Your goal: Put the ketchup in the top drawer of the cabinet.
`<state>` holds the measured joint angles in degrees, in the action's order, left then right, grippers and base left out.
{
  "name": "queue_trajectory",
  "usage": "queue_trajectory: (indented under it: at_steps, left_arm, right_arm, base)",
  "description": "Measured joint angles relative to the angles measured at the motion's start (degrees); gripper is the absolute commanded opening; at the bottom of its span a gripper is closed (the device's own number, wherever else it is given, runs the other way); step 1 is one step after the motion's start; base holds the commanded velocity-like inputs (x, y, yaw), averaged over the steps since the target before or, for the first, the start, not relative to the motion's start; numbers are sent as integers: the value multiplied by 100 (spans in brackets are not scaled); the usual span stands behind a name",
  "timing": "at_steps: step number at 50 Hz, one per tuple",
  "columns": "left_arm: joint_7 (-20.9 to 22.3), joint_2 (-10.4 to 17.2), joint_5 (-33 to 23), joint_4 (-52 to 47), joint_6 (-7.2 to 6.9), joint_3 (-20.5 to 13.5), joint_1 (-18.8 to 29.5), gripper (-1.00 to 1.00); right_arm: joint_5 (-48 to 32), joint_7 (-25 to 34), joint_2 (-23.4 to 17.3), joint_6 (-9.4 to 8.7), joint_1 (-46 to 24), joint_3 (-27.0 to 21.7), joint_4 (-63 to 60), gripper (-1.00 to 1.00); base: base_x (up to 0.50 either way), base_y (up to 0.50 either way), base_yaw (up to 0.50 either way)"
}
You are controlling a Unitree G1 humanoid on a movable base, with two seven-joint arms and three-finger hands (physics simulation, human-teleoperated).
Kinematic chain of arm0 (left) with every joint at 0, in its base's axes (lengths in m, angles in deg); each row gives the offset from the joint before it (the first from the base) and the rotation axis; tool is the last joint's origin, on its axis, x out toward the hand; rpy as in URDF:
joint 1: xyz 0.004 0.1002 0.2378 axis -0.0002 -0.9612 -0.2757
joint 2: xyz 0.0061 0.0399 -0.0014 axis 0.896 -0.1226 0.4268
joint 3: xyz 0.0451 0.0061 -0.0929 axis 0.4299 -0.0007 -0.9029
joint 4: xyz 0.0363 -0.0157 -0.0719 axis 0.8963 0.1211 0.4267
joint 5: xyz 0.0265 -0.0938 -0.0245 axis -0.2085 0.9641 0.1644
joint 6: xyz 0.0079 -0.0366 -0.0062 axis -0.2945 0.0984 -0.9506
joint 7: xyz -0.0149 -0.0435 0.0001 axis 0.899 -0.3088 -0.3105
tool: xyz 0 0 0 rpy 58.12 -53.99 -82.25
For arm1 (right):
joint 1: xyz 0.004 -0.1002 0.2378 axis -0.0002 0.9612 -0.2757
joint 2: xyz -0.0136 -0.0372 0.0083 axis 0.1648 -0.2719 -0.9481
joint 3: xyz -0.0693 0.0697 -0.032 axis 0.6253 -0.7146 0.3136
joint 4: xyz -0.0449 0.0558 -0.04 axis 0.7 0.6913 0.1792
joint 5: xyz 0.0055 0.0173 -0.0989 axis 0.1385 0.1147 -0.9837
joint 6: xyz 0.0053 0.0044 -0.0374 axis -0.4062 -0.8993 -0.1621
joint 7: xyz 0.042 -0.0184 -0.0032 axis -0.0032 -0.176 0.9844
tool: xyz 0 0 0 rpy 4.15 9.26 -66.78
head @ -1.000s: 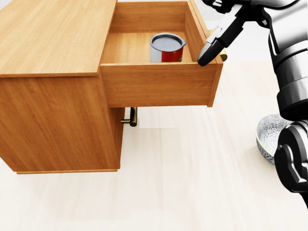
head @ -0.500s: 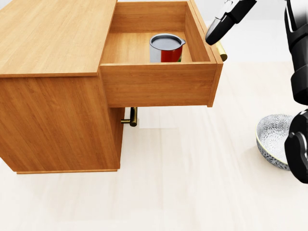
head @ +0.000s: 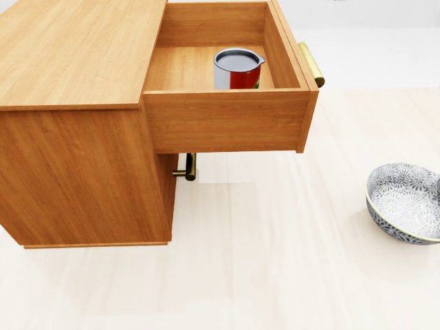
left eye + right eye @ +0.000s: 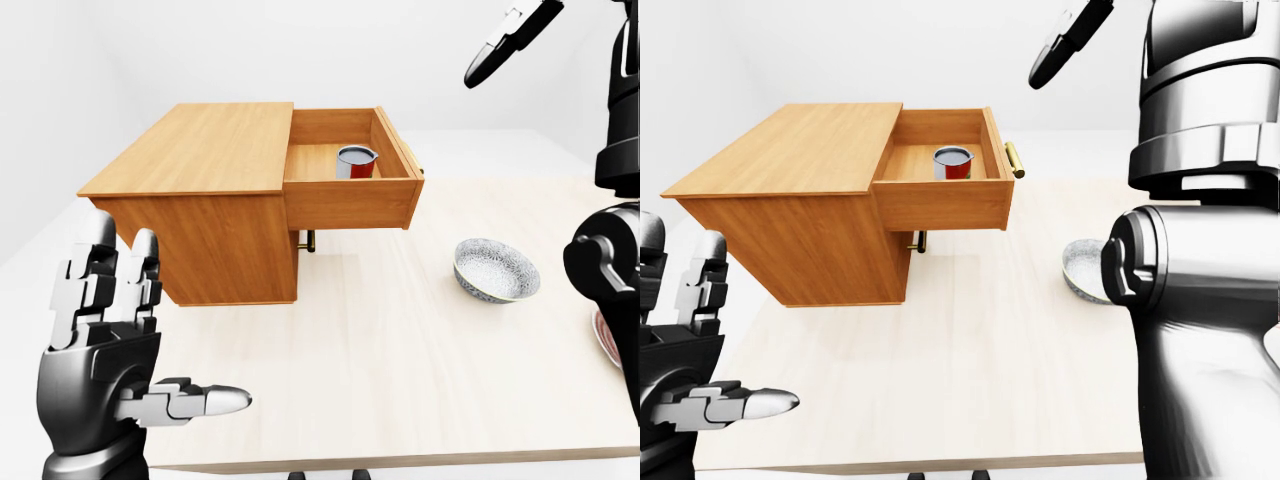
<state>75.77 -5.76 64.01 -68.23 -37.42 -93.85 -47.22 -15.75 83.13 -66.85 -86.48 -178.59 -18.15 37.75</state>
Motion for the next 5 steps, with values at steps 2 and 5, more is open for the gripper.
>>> queue_trajectory:
  at_steps: [2, 5]
  left_arm:
    - [5, -3, 5, -3, 0, -5, -4, 100]
    - [13, -7, 12, -5, 0, -13, -9, 100]
  right_arm:
    - [-9, 0, -62, 0, 84, -19, -241, 100]
    - [-13, 0, -160, 0, 279, -60, -721, 100]
  base:
    - [0, 0, 0]
    - [0, 0, 0]
